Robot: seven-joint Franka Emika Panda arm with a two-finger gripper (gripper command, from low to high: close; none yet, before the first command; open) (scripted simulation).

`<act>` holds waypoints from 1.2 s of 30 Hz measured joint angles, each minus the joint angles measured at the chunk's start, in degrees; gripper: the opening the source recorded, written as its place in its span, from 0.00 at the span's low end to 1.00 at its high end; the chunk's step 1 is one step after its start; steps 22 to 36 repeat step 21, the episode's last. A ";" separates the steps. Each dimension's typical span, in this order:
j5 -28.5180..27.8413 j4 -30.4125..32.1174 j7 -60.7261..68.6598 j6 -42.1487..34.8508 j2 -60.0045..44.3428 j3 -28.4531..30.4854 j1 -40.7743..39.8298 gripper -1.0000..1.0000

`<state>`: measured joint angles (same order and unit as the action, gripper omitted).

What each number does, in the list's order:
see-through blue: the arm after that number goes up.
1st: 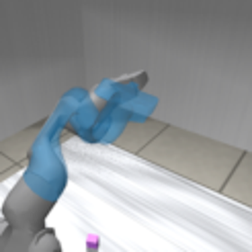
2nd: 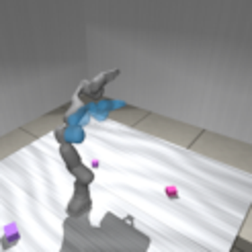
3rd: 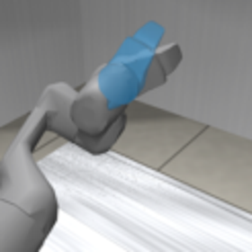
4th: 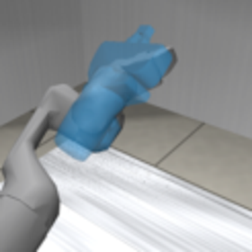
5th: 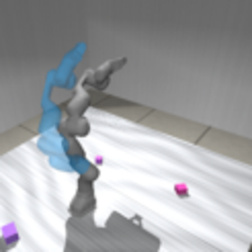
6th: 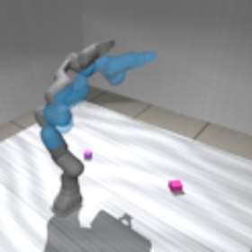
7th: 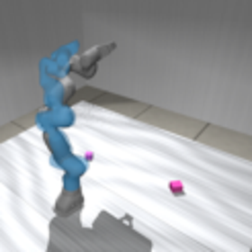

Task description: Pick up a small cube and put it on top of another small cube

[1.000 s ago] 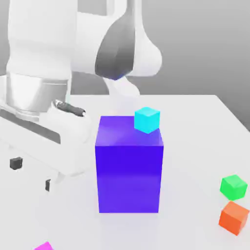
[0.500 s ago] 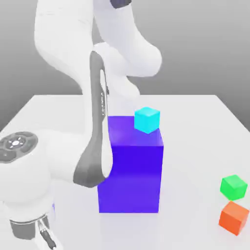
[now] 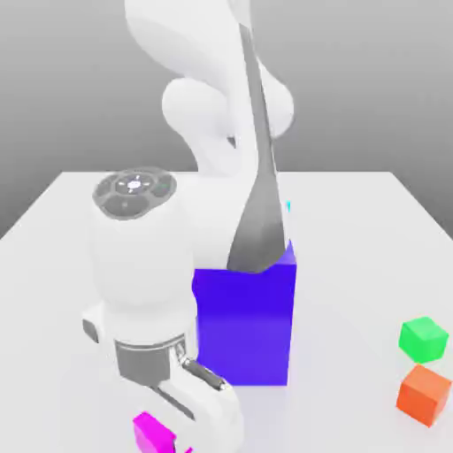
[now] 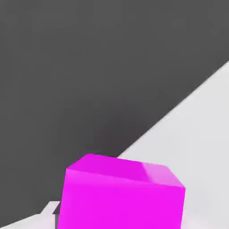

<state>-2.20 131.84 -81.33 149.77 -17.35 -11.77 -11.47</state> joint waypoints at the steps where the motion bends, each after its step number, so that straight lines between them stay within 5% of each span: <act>1: 0.01 1.28 -0.46 0.15 1.16 -1.34 1.40 0.00; 11: -1.79 15.18 -8.53 2.27 12.26 -18.81 21.38 0.00; 18: -15.26 15.17 -19.94 9.30 3.25 -14.49 28.94 0.00; 19: -16.37 15.11 -20.75 9.95 2.39 -13.69 29.57 1.00; 36: -16.37 15.11 -20.75 9.95 2.39 -13.69 29.57 1.00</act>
